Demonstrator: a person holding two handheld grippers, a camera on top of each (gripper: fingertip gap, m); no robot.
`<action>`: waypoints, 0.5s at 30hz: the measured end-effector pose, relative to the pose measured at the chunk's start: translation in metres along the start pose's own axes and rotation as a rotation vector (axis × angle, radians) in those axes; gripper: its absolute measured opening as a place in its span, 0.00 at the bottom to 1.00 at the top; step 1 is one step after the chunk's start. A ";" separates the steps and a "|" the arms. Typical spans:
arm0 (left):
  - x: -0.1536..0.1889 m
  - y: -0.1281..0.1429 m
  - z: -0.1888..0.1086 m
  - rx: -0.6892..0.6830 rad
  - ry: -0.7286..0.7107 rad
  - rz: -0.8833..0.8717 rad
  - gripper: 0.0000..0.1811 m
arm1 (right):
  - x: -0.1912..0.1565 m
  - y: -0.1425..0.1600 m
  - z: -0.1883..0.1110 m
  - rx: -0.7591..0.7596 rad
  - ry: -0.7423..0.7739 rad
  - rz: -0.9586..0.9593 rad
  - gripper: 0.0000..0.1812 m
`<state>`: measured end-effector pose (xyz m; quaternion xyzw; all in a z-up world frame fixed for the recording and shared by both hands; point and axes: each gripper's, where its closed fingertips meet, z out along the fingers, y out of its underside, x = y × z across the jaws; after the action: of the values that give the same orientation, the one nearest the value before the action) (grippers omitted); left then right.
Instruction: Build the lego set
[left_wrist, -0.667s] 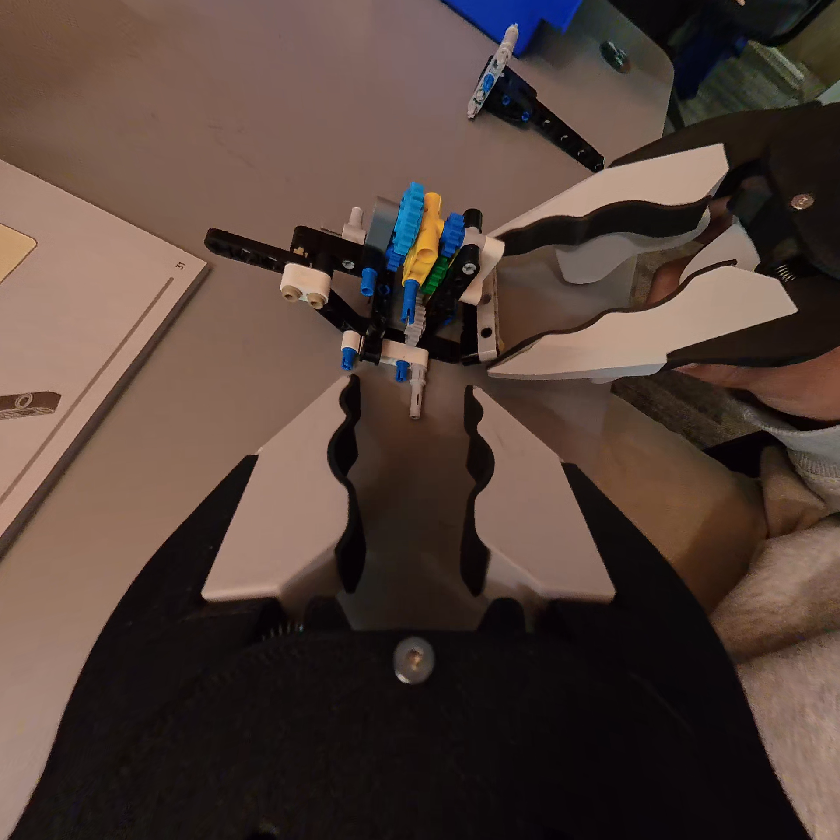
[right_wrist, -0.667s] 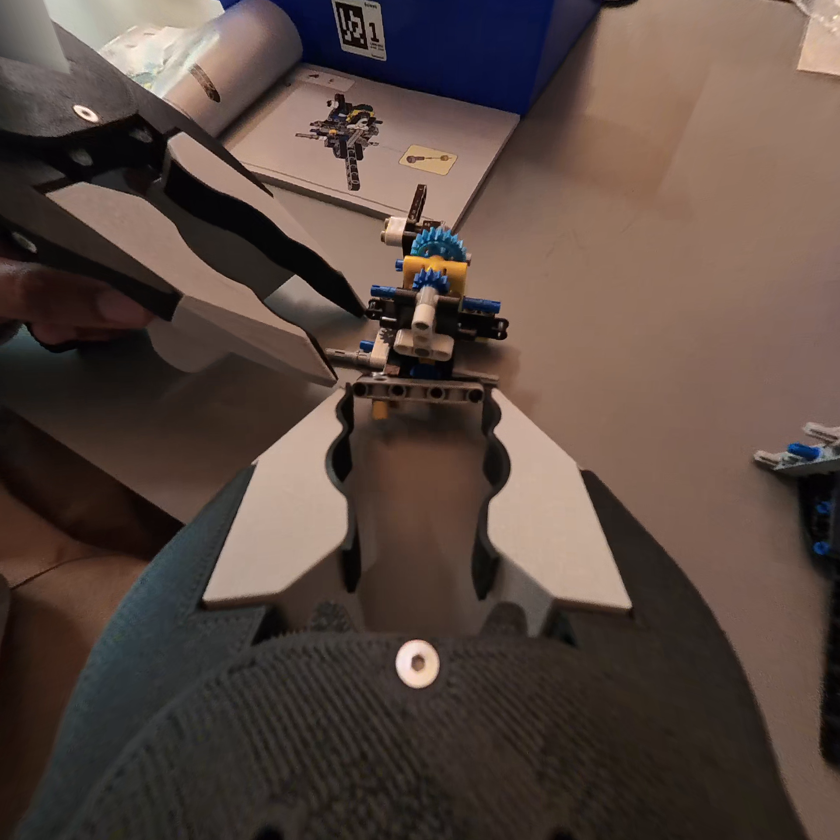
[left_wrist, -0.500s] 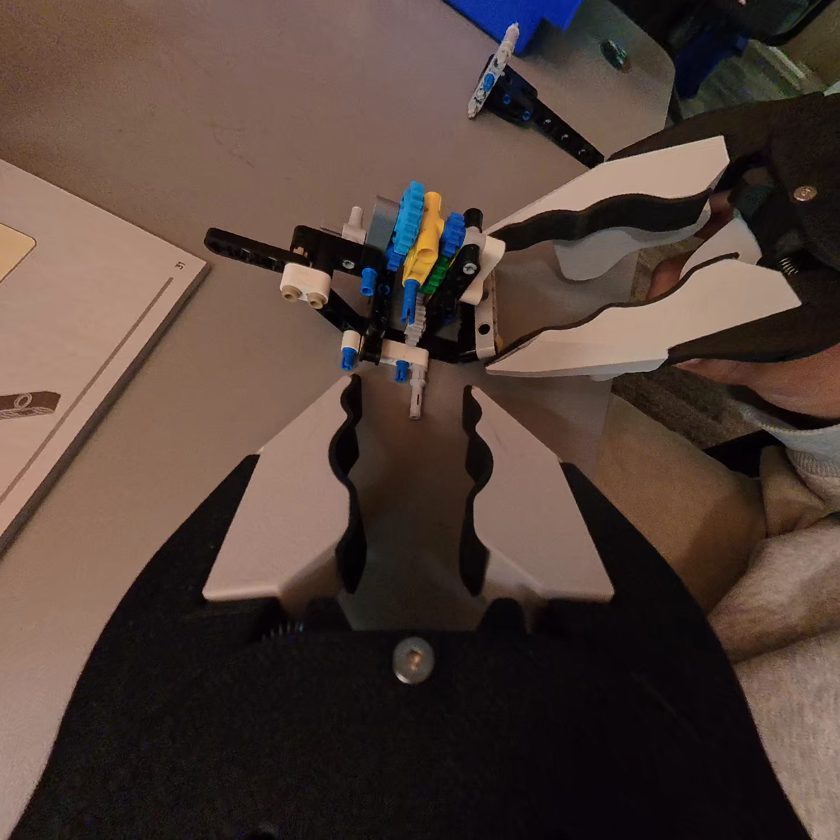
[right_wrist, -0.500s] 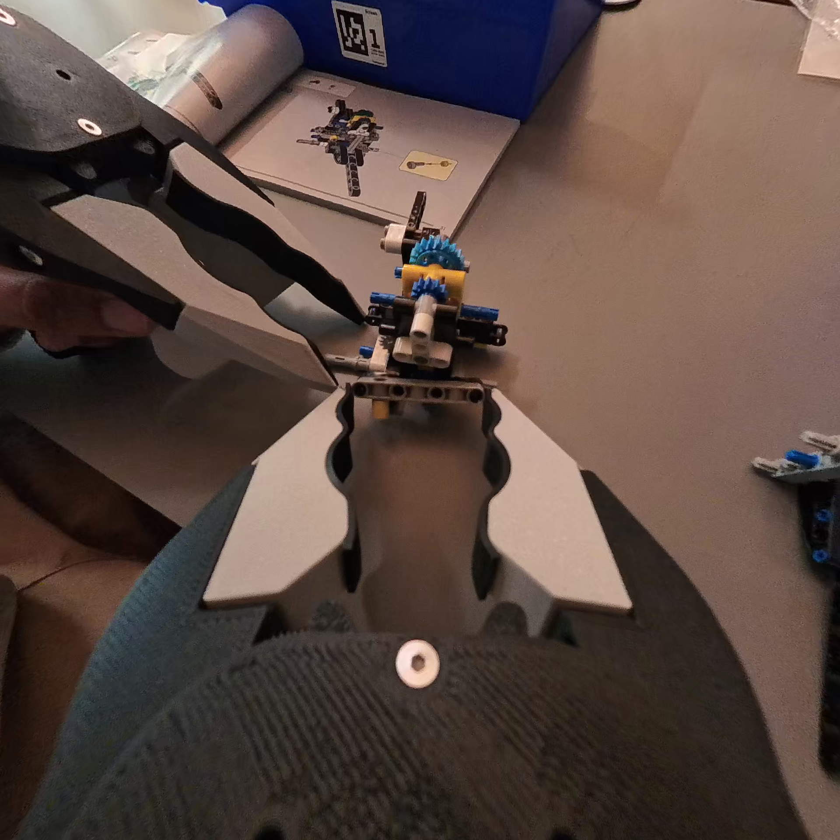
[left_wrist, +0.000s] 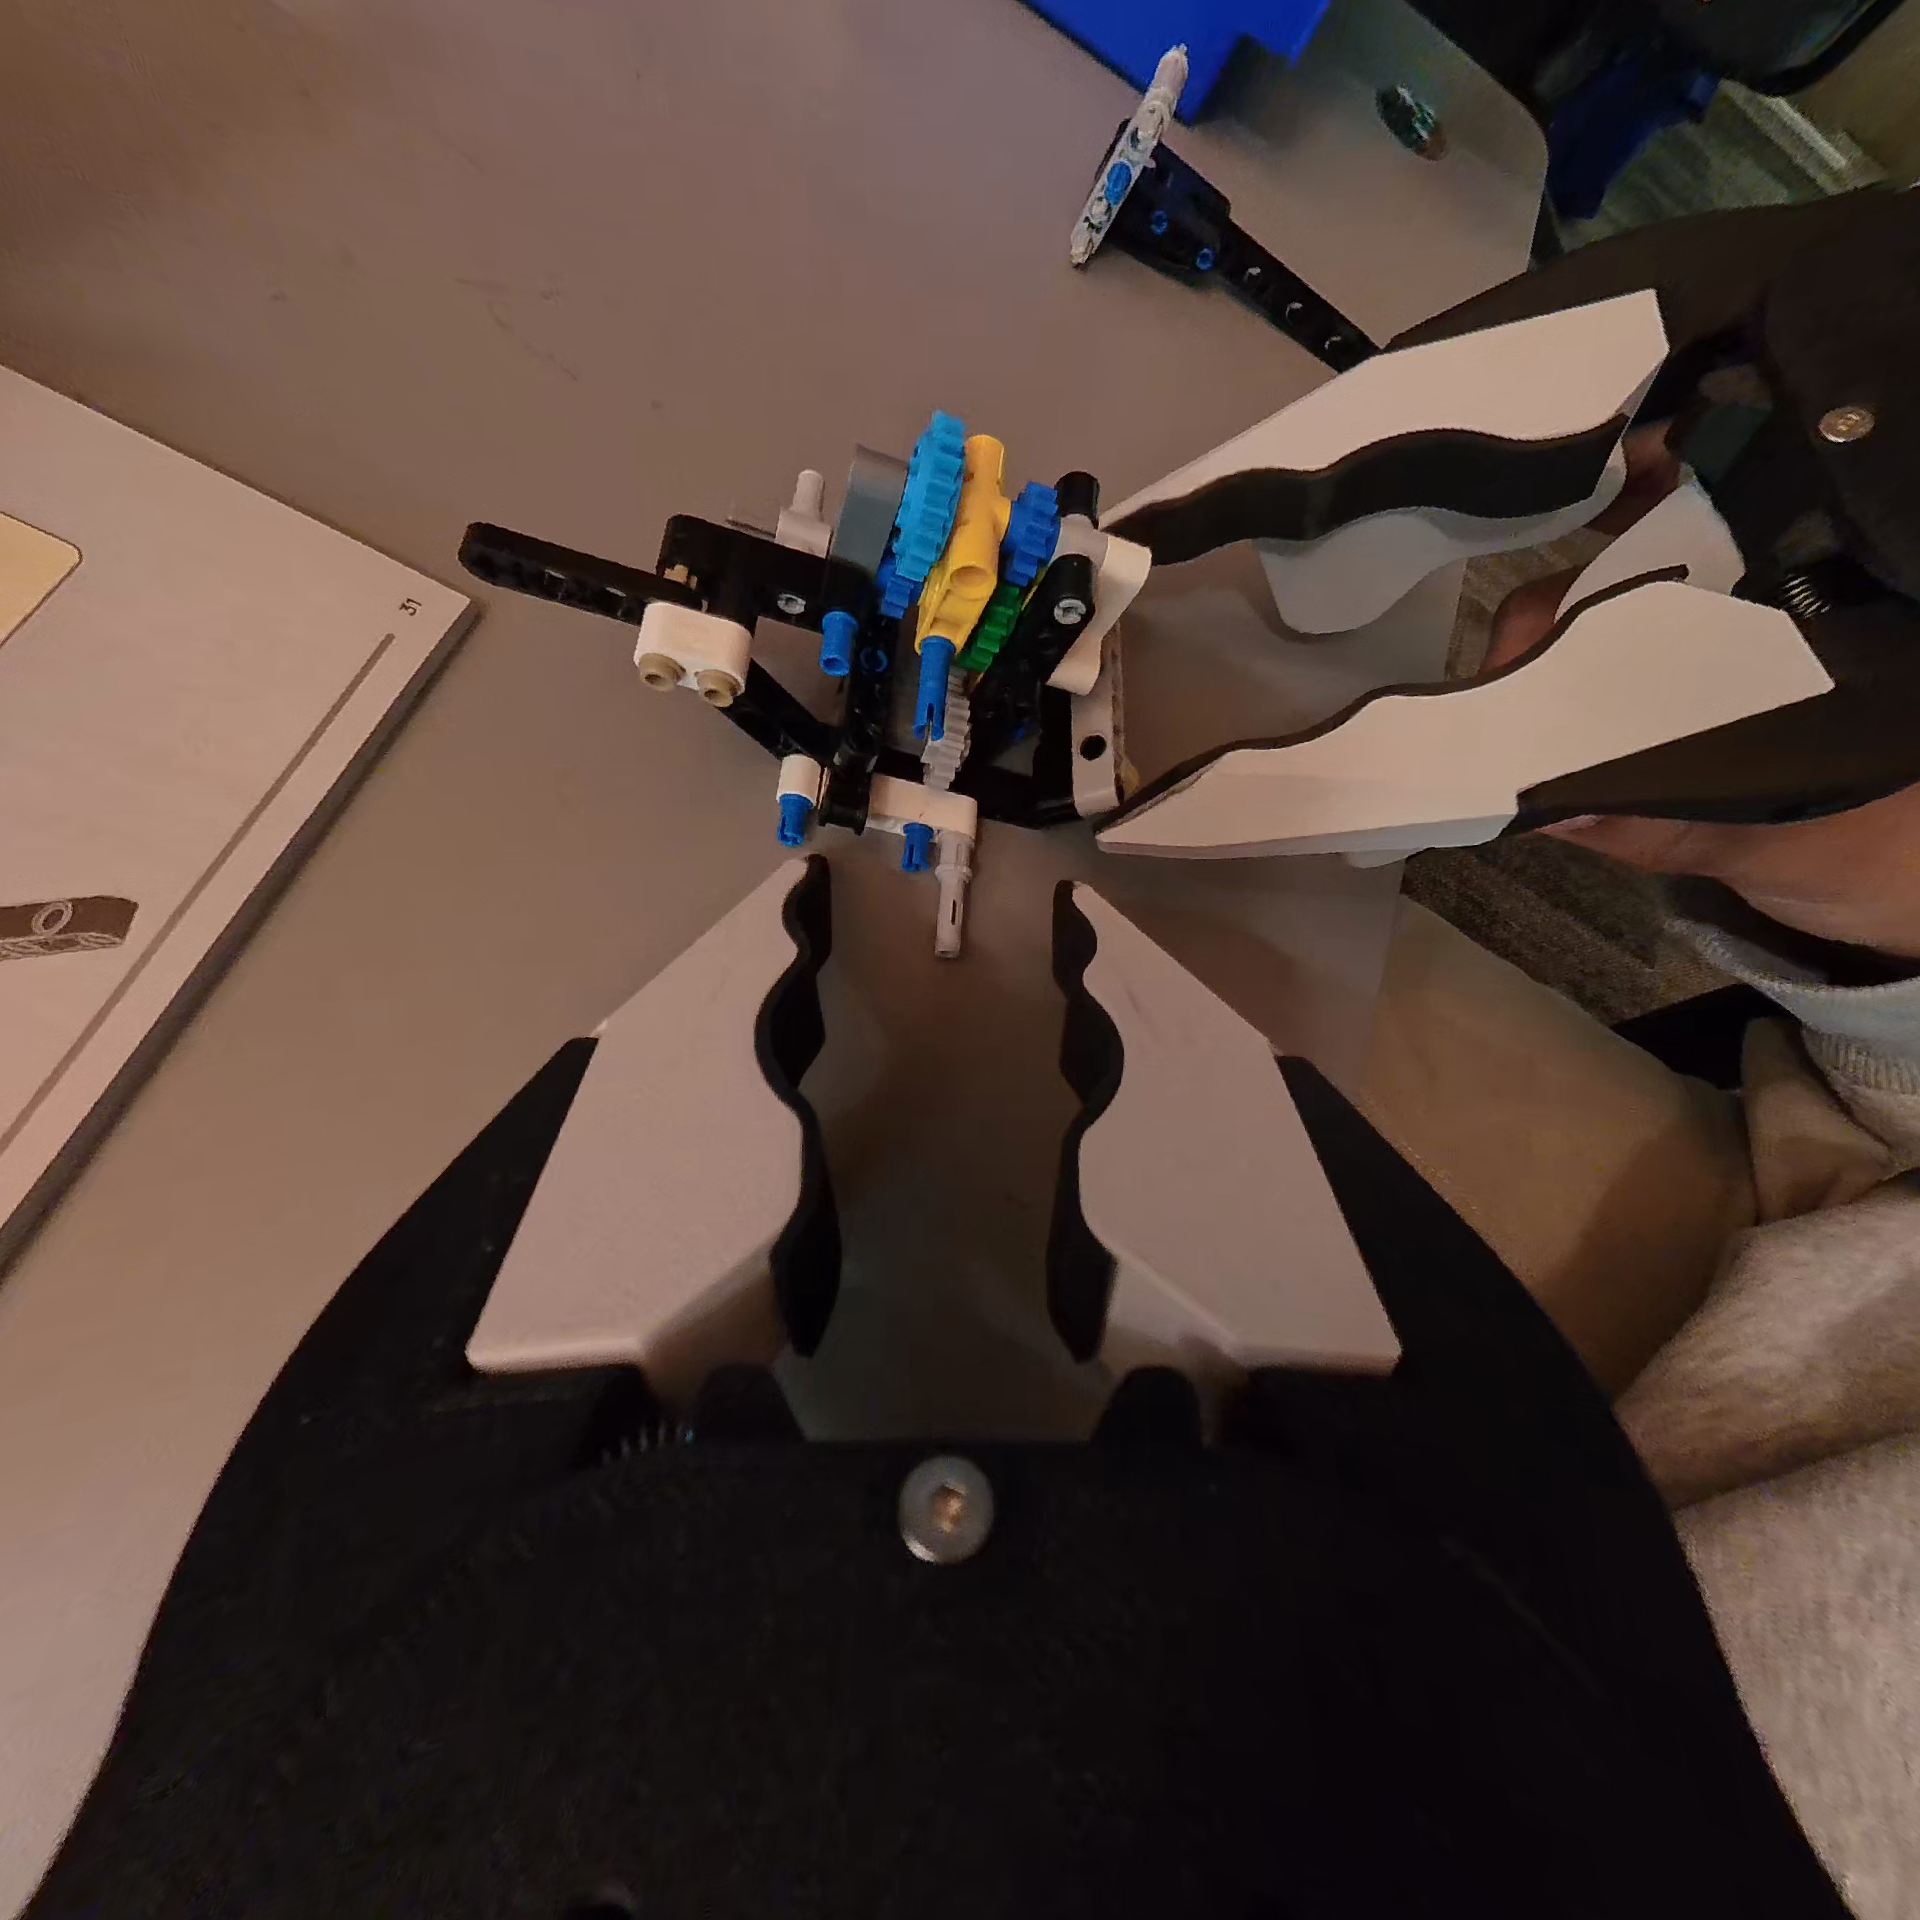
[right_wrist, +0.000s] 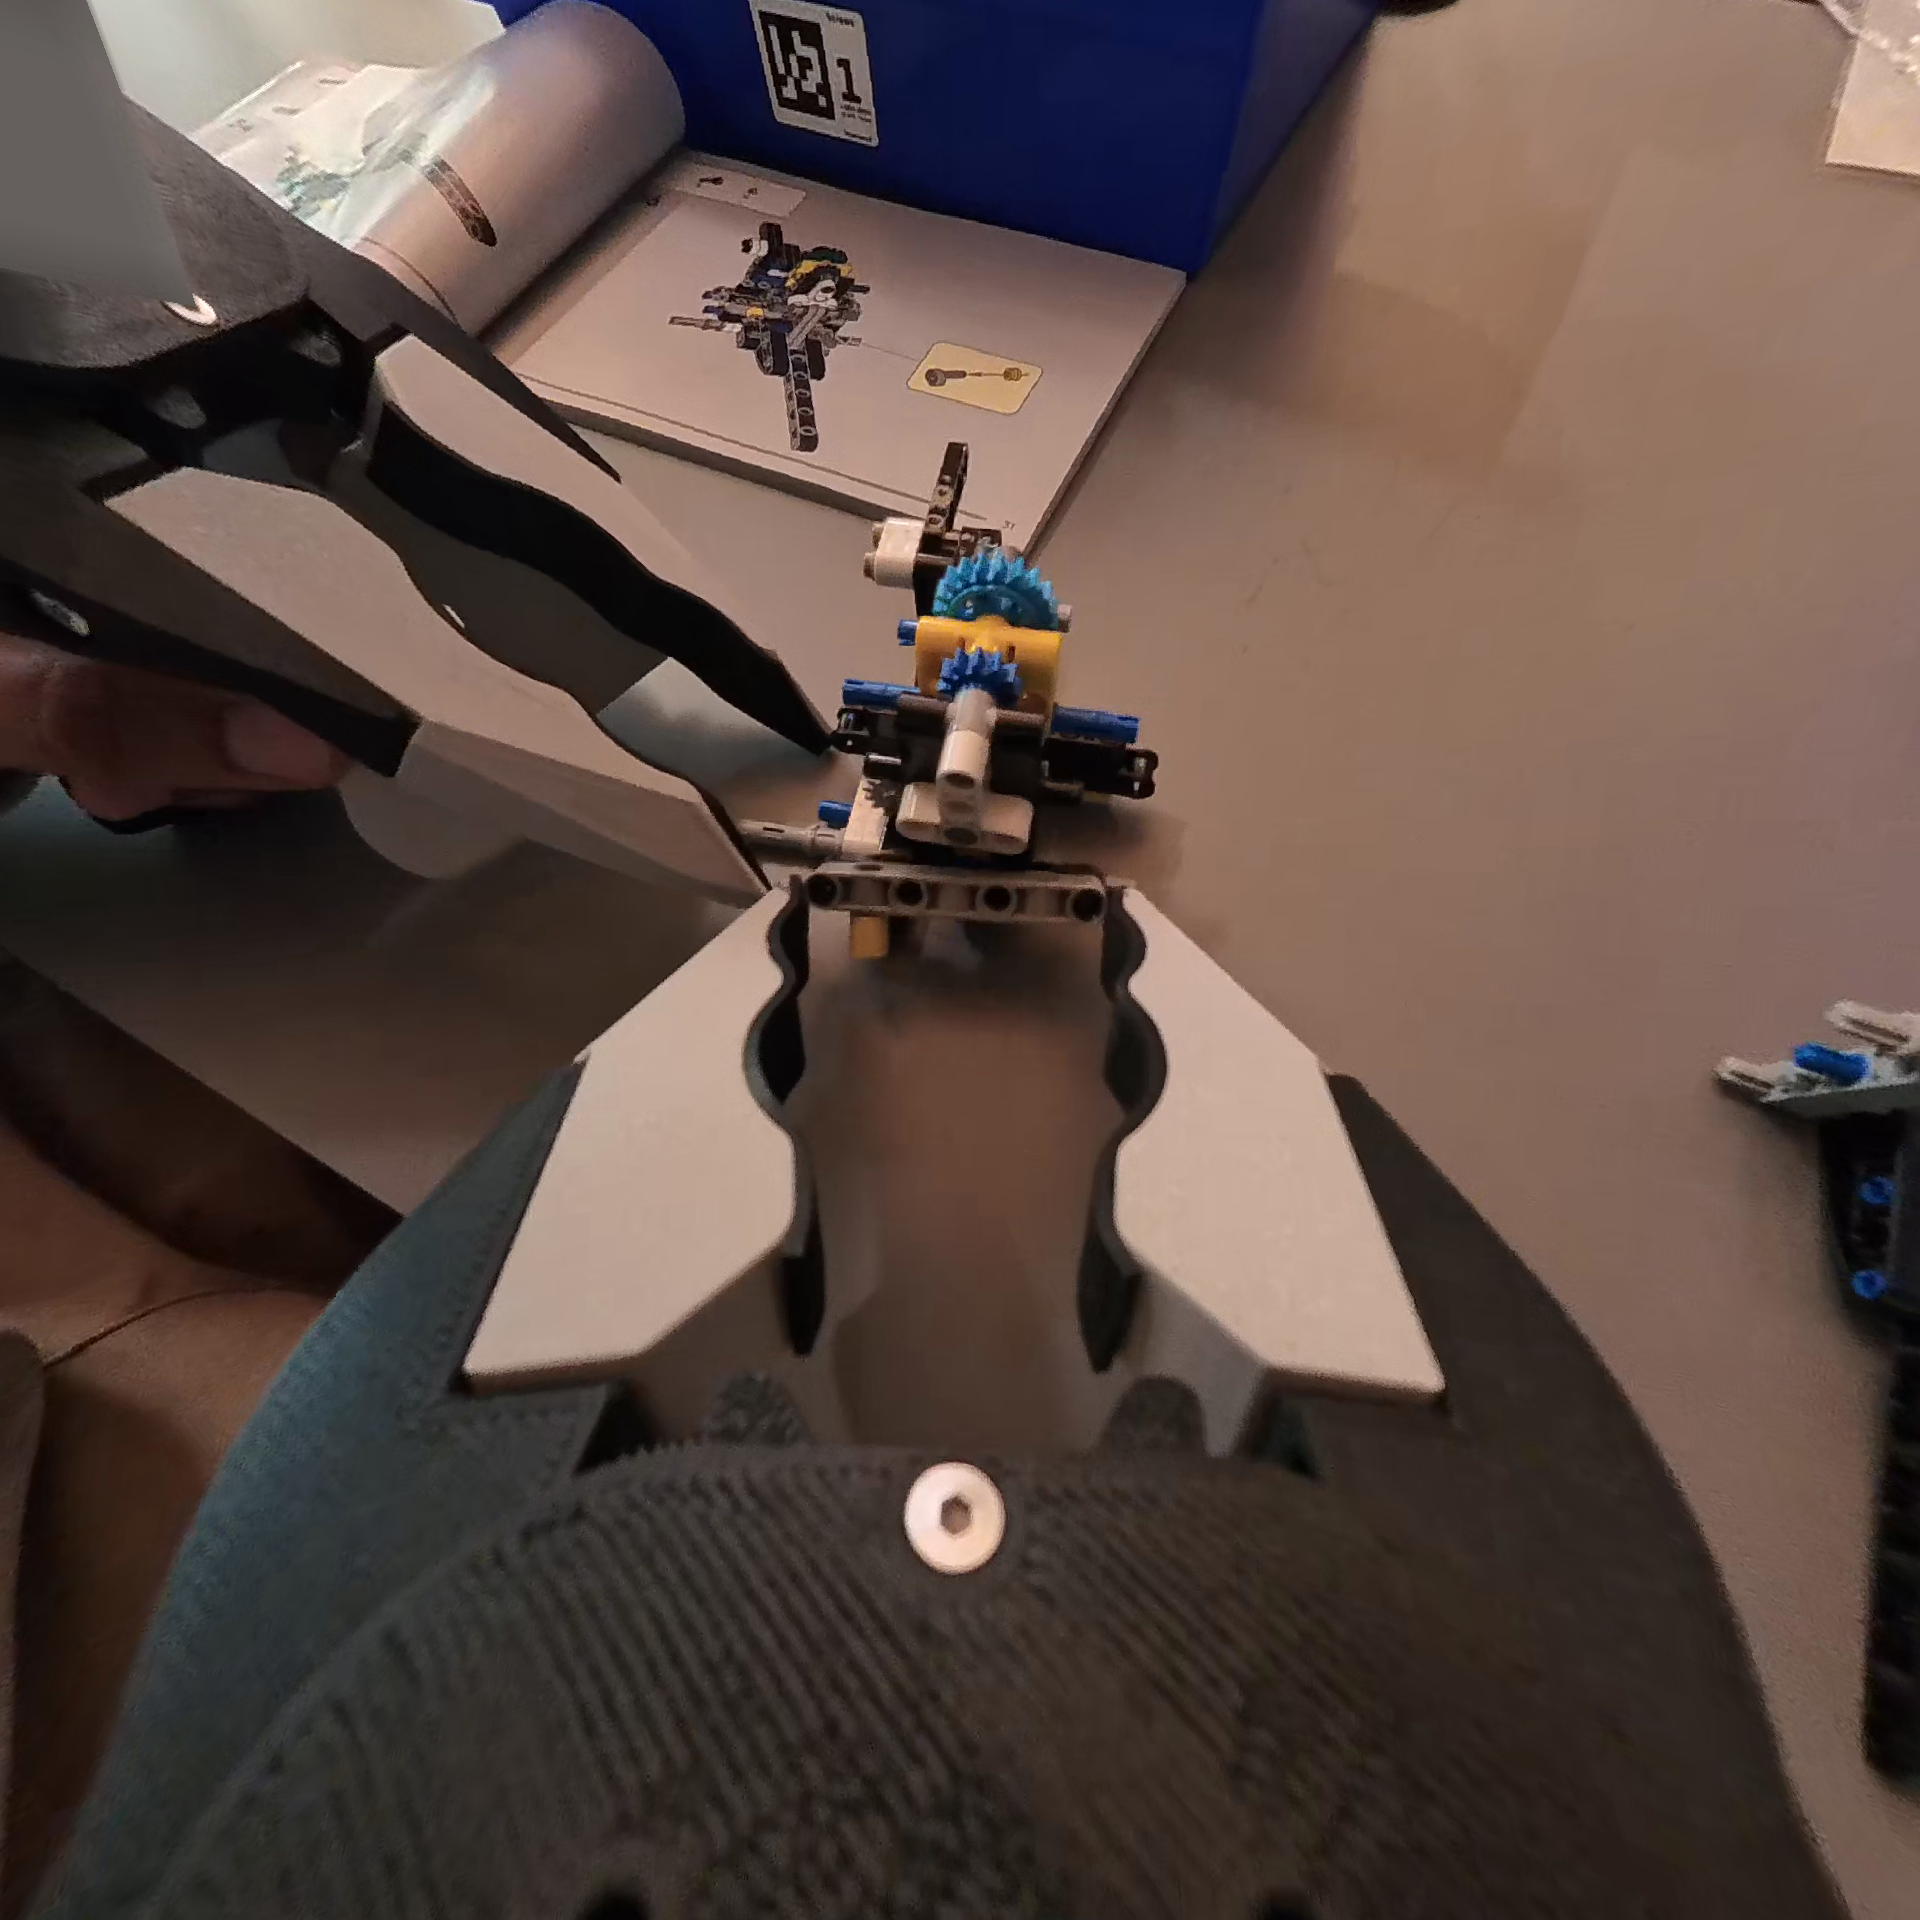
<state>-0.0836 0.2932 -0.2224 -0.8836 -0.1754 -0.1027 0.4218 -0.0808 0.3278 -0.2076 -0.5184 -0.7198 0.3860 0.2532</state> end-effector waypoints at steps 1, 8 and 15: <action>0.000 0.000 0.000 0.000 0.000 0.001 0.22 | 0.000 0.000 0.000 0.001 0.002 -0.002 0.31; 0.002 0.000 0.000 -0.003 0.010 0.008 0.22 | 0.000 -0.002 0.001 -0.003 0.004 0.004 0.31; 0.017 -0.016 -0.010 0.123 0.104 0.054 0.23 | -0.002 -0.002 0.003 -0.013 -0.002 0.009 0.31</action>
<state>-0.0745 0.2986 -0.1988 -0.8538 -0.1355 -0.1261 0.4866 -0.0832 0.3253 -0.2075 -0.5229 -0.7201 0.3832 0.2474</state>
